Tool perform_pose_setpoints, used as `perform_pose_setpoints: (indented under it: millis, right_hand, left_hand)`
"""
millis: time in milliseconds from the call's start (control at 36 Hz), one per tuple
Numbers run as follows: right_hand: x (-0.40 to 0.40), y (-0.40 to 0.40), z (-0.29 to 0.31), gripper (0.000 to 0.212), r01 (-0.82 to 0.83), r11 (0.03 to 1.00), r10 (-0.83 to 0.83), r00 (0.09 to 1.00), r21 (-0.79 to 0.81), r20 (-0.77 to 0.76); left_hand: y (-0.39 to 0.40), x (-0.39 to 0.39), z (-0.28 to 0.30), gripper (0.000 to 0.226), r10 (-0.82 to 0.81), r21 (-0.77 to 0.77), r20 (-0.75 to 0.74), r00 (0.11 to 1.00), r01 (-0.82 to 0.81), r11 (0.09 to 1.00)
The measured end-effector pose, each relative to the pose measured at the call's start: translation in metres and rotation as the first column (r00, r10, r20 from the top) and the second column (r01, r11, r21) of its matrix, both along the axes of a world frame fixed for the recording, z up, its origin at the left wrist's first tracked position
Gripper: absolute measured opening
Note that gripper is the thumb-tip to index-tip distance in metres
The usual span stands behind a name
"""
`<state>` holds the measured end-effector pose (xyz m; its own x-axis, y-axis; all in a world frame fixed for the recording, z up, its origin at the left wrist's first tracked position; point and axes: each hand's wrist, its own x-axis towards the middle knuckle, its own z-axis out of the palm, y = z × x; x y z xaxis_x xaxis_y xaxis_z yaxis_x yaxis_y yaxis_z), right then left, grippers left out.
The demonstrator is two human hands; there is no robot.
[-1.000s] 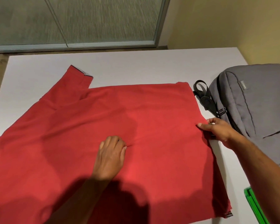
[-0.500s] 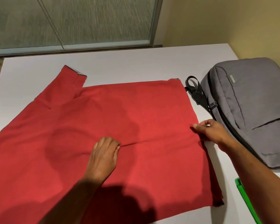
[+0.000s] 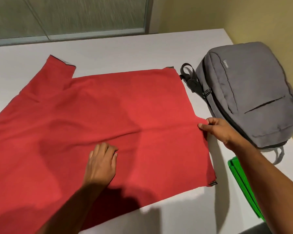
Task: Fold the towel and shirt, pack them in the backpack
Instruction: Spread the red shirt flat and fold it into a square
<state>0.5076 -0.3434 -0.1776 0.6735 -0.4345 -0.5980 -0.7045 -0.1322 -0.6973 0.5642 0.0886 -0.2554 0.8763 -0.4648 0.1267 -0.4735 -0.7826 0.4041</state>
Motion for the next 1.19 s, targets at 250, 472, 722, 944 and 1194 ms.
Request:
perform_pose_setpoints:
  millis: [250, 472, 722, 944, 1194]
  right_hand:
    - [-0.036, 0.006, 0.0, 0.049, -0.141, 0.988, 0.151, 0.971, 0.063, -0.185]
    - [-0.055, 0.013, -0.004, 0.026, 0.022, 0.999, -0.021, 1.0, 0.033, -0.018]
    - [-0.082, 0.022, -0.005, 0.027, -0.112, 0.992, 0.12, 0.979, 0.06, -0.163]
    - [-0.095, 0.022, -0.002, 0.017, 0.015, 1.0, -0.014, 0.999, 0.028, -0.043]
    - [-0.118, 0.025, -0.007, 0.032, 0.016, 0.999, -0.007, 0.988, 0.052, -0.153]
  left_hand:
    - [0.008, -0.043, 0.012, 0.022, -0.098, -0.048, 0.007, 0.995, 0.099, 0.994]
    - [0.028, -0.096, 0.016, 0.015, -0.331, -0.037, -0.103, 0.938, 0.329, 0.943]
    - [0.034, -0.109, 0.014, 0.012, -0.424, 0.048, -0.086, 0.902, 0.429, 0.902]
    - [0.036, -0.113, 0.016, 0.03, -0.428, 0.034, -0.037, 0.903, 0.429, 0.903]
    - [0.038, -0.122, 0.017, 0.041, -0.429, 0.084, -0.039, 0.902, 0.431, 0.898]
